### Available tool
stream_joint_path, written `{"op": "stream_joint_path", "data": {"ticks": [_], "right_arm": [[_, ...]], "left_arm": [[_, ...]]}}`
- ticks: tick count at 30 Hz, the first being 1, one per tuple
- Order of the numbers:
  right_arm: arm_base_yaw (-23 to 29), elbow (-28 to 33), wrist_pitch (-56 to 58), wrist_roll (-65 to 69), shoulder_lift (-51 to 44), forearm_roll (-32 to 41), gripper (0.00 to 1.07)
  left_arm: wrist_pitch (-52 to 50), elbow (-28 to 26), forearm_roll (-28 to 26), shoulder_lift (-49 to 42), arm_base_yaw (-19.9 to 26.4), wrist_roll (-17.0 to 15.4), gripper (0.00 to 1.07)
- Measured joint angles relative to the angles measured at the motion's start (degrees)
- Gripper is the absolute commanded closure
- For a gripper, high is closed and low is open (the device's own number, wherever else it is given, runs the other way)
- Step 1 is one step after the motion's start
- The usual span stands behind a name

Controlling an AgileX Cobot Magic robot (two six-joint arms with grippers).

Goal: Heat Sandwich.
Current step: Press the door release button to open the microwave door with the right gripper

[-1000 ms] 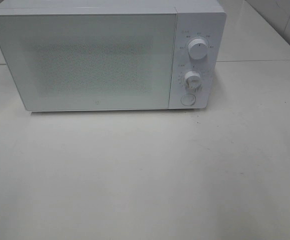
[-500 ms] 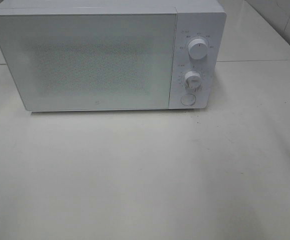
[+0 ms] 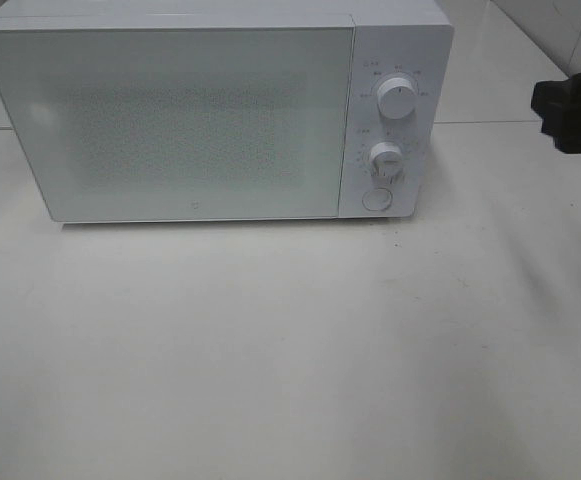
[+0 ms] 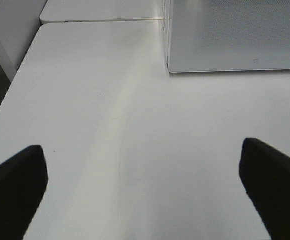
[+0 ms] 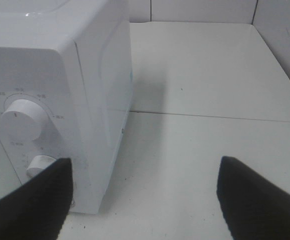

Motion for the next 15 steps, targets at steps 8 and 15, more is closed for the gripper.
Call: {"op": "stream_joint_path", "data": {"ticks": [8, 15], "right_arm": [[5.84, 5.79, -16.16, -10.71, 7.68, 12.95, 0.31], [12.83, 6.88, -23.61, -17.53, 12.95, 25.55, 0.31]], "left_arm": [[0.0, 0.0, 0.0, 0.0, 0.0, 0.0, 0.05], [0.0, 0.0, 0.0, 0.0, 0.0, 0.0, 0.05]]}}
